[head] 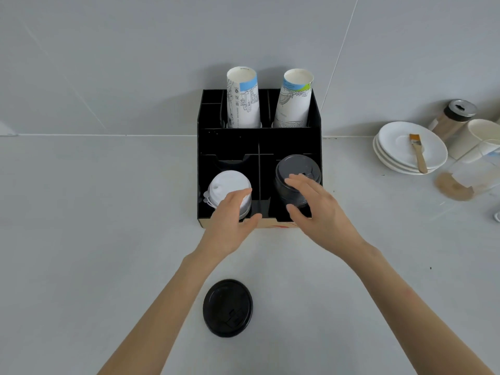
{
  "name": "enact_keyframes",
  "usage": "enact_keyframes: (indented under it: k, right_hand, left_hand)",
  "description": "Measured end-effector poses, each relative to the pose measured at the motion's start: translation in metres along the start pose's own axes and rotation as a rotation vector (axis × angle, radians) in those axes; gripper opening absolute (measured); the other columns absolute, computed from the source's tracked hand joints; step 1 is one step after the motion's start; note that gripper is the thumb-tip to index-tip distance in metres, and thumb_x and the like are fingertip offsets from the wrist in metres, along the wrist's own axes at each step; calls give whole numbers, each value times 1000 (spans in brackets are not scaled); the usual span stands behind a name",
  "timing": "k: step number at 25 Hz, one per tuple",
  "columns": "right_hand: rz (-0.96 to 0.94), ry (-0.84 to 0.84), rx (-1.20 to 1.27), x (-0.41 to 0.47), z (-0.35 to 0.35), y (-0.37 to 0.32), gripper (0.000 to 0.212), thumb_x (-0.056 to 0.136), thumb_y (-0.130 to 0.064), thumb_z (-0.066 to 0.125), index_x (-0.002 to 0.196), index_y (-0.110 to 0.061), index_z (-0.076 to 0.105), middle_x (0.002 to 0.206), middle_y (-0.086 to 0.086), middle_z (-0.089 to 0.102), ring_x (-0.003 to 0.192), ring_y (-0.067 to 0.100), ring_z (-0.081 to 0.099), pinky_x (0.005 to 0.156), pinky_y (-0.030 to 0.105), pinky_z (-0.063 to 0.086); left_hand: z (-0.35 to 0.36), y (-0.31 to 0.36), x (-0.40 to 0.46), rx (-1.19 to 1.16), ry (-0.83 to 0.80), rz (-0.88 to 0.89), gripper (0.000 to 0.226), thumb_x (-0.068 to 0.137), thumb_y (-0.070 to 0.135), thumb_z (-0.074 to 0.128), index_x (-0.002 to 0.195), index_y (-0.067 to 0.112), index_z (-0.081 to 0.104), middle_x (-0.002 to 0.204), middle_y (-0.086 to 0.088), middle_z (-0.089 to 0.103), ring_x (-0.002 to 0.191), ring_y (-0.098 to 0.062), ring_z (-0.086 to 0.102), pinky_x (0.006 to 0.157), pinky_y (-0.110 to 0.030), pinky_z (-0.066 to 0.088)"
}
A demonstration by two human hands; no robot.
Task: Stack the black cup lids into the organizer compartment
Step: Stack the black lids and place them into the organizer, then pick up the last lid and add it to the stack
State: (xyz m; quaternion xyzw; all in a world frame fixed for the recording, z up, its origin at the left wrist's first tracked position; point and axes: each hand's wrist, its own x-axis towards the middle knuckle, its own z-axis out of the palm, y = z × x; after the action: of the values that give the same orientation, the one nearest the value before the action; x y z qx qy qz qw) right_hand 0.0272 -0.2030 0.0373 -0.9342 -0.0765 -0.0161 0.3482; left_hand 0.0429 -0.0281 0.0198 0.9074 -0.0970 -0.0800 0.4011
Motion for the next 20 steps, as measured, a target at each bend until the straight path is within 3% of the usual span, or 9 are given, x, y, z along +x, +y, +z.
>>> enact_keyframes:
  k: [3, 8, 12, 20]
  right_hand:
    - [-21, -42, 22, -21, 23, -8, 44, 87, -15, 52, 130, -15, 39, 143, 3, 39, 136, 14, 29, 111, 28, 23]
    - [-9, -150, 22, -51, 58, -12, 48, 85, -16, 55, 130, -15, 38, 143, 3, 39, 133, 17, 33, 112, 29, 25]
    - [5, -294, -12, -70, 75, -9, 55, 86, -21, 55, 135, -20, 30, 148, -1, 30, 137, 13, 24, 110, 22, 17]
    - [-4, -537, -60, -92, 99, -10, 68, 85, -22, 55, 139, -26, 15, 153, -5, 16, 140, 10, 14, 115, 25, 13]
  left_hand:
    - [-4, -22, -23, 34, -10, 1, 51, 85, 22, 57, 131, 16, 36, 137, -4, 45, 125, -20, 41, 96, -21, 29]
    - [-7, -51, -61, 38, -75, -64, 51, 85, 24, 57, 132, 17, 36, 138, -4, 43, 127, -20, 40, 106, -30, 31]
    - [-7, -71, -88, 73, -111, -112, 55, 85, 28, 57, 133, 21, 33, 140, -1, 41, 128, -19, 38, 109, -35, 32]
    - [2, -92, -128, 136, -113, -228, 59, 83, 34, 58, 134, 23, 31, 141, -1, 37, 128, -20, 35, 108, -36, 31]
